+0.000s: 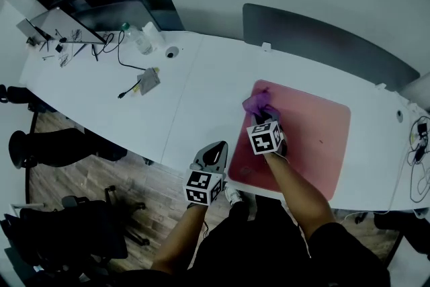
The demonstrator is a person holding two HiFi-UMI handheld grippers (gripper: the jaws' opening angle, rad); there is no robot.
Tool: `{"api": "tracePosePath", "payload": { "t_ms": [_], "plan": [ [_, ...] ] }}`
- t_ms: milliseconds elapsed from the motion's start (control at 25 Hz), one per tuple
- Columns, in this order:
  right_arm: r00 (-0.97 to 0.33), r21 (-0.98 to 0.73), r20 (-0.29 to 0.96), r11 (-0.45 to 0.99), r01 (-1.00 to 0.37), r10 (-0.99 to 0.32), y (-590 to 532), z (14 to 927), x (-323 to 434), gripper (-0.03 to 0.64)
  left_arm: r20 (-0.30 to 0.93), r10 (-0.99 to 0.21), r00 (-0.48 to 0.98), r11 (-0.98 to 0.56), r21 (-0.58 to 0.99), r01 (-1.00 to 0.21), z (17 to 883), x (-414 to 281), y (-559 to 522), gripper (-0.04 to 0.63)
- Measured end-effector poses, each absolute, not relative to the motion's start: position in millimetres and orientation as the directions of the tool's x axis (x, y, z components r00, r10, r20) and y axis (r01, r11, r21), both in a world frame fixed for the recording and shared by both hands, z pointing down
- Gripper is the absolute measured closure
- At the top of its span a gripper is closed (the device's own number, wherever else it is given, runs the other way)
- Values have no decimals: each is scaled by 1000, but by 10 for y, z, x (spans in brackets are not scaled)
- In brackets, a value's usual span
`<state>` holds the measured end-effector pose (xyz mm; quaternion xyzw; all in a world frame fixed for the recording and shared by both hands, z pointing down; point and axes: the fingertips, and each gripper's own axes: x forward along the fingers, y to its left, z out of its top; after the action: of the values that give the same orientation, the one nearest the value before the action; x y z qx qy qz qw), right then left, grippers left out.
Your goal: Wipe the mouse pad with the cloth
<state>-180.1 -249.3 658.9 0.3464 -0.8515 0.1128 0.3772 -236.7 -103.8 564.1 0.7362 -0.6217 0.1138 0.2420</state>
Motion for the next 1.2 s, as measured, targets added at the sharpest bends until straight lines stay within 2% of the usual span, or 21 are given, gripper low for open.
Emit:
{"api": "tracePosePath", "payload": {
  "t_ms": [360, 560, 1200],
  "plan": [
    [-421, 81, 732, 683, -726, -535, -2574, 6671, -1608, 528, 475, -853, 215, -124, 216, -969, 5693, -2354, -1074, 574],
    [-388, 78, 736, 639, -765, -555, -2629, 6677, -1355, 528, 471, -840, 271, -186, 220, -958, 5691, -2157, -1183, 574],
    [-166, 148, 750, 408, -901, -640, -2777, 6691, 302, 529, 477, -757, 447, -377, 239, -895, 5794, -1343, -1484, 574]
  ]
}}
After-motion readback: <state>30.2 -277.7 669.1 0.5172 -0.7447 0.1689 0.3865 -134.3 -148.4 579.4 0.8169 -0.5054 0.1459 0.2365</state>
